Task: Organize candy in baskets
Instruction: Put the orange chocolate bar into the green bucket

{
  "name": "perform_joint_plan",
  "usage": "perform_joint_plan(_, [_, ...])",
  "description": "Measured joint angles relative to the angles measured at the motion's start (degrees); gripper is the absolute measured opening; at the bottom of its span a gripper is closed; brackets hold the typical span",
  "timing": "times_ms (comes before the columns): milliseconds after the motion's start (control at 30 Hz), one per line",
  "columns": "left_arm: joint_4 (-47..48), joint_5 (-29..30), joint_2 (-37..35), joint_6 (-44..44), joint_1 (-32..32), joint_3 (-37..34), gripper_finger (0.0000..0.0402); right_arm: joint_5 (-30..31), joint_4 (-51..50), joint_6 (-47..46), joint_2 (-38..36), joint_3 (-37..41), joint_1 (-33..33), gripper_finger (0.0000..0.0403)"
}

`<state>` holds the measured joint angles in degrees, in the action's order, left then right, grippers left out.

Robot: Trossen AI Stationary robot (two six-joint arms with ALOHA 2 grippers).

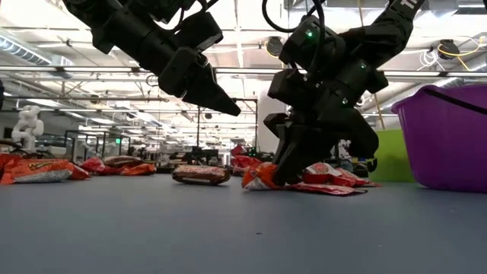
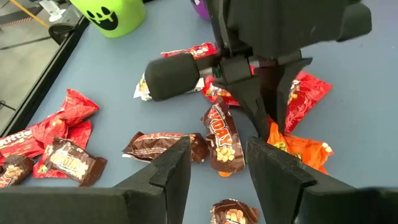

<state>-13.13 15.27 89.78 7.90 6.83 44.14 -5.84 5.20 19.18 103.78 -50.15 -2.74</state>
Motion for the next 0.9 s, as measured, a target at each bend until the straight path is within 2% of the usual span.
perform_joint_plan(167, [0.0, 0.0, 0.0, 0.0, 0.0, 0.0, 0.0162, 0.6, -3.3, 0.0, -5.2, 0.0, 0.0, 0.0024])
perform_joint_plan(467, [0.2, 0.0, 0.0, 0.0, 0.0, 0.0, 0.0162, 15.0, -18.7, -0.8, -20.7, 0.0, 1.7, 0.0026])
perform_joint_plan(700, [0.2, 0.0, 0.0, 0.0, 0.0, 0.0, 0.0162, 19.9, -27.5, -2.8, -32.7, 0.0, 7.4, 0.0027])
perform_joint_plan(900, [0.2, 0.0, 0.0, 0.0, 0.0, 0.0, 0.0162, 25.3, -34.2, -5.4, -41.2, 0.0, 14.9, 0.0027])
